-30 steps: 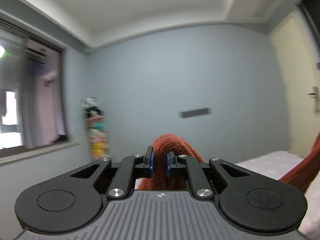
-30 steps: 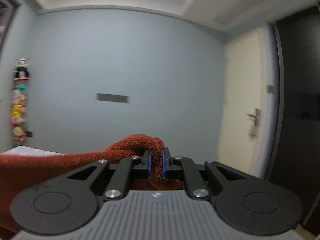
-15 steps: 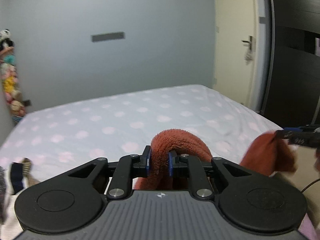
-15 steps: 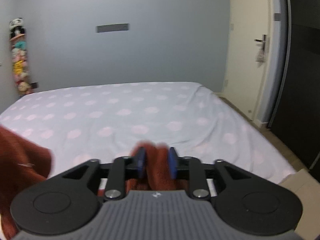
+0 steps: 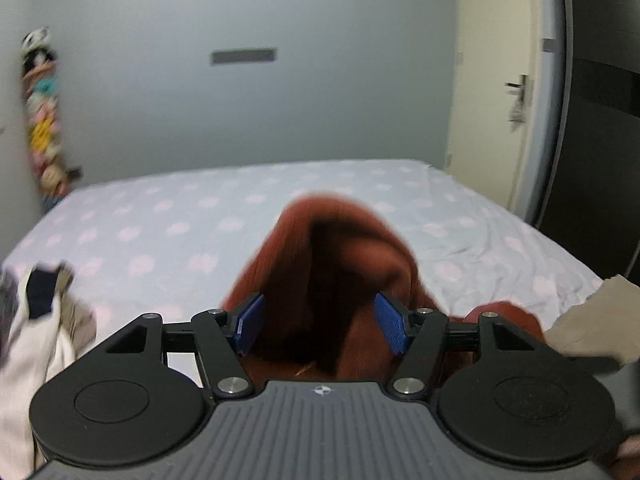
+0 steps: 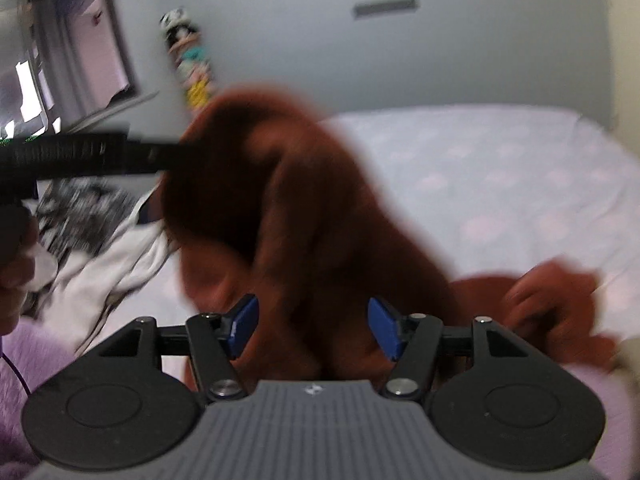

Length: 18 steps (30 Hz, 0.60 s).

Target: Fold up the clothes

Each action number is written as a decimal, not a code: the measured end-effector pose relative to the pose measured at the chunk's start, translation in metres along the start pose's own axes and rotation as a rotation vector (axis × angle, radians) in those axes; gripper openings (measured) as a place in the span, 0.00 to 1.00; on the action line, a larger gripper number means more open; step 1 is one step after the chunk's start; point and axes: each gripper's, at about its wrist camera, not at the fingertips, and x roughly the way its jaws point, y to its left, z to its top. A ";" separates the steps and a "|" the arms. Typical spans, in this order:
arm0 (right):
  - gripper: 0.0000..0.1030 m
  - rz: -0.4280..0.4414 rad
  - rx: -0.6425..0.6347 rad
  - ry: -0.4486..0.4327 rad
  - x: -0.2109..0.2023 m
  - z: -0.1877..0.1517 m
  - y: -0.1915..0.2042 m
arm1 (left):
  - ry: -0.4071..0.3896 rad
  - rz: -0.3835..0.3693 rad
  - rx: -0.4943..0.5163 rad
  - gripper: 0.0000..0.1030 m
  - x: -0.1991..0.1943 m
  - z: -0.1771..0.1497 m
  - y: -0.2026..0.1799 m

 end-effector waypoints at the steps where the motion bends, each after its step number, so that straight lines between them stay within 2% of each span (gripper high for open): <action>1: 0.64 0.012 -0.003 0.022 0.013 -0.005 0.003 | 0.014 0.005 -0.013 0.57 -0.001 -0.005 0.004; 5: 0.64 -0.011 0.003 0.100 0.049 -0.024 0.017 | 0.066 0.059 -0.058 0.57 -0.008 -0.021 0.024; 8: 0.60 -0.008 0.028 0.150 0.068 -0.027 0.020 | 0.083 0.101 -0.119 0.57 -0.014 -0.022 0.043; 9: 0.55 -0.001 0.034 0.164 0.074 -0.029 0.019 | 0.085 0.110 -0.140 0.57 -0.014 -0.022 0.049; 11: 0.36 0.012 0.034 0.182 0.082 -0.033 0.020 | 0.089 0.124 -0.179 0.57 -0.016 -0.023 0.060; 12: 0.16 0.018 0.025 0.184 0.084 -0.032 0.022 | 0.091 0.128 -0.193 0.57 -0.016 -0.024 0.064; 13: 0.11 0.024 0.017 0.187 0.086 -0.031 0.024 | 0.093 0.129 -0.203 0.57 -0.017 -0.025 0.067; 14: 0.11 0.030 0.015 0.177 0.086 -0.028 0.025 | 0.096 0.129 -0.211 0.57 -0.017 -0.025 0.070; 18: 0.08 0.025 0.054 0.046 0.069 -0.001 0.023 | 0.100 0.155 -0.236 0.57 -0.019 -0.029 0.078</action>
